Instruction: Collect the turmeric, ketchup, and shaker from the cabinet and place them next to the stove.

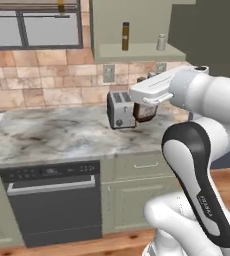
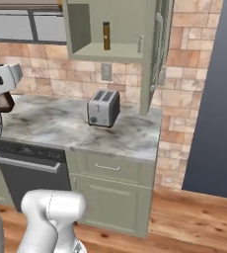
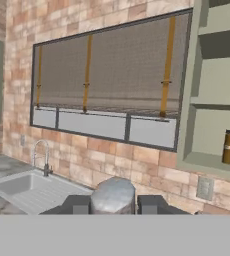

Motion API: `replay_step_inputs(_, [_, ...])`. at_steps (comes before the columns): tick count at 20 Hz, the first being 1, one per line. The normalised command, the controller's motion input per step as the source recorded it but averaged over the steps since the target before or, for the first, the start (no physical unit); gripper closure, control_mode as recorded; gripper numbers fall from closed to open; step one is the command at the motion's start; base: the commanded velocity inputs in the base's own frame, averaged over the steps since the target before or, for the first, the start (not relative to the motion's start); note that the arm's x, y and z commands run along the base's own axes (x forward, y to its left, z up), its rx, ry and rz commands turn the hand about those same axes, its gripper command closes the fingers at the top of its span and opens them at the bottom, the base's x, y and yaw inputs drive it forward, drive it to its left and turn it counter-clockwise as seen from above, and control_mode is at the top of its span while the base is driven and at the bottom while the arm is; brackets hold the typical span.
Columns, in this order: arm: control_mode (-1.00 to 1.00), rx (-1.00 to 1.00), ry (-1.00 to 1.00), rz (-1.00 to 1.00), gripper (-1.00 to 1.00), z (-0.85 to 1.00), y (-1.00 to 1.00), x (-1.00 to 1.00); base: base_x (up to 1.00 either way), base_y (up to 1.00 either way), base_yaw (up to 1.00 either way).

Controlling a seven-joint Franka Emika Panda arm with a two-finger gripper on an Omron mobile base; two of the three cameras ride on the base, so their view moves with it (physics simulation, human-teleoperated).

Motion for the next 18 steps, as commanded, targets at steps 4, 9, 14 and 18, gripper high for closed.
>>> replay_step_inputs(4, [1.00, 0.00, 0.00, 0.00, 1.00, 0.00, 0.00, 0.00, -0.14, 0.97, 0.43])
replay_step_inputs(9, [1.00, 0.00, 0.00, 0.00, 1.00, 0.00, 0.00, 0.00, -0.14, 0.83, 0.53])
replay_step_inputs(14, [1.00, 0.00, 0.00, 0.00, 1.00, 0.00, 0.00, 0.00, -0.11, 0.76, 0.56])
replay_step_inputs(18, [1.00, 0.00, 0.00, 0.00, 1.00, 0.00, 0.00, 0.00, -0.06, 0.70, 0.57])
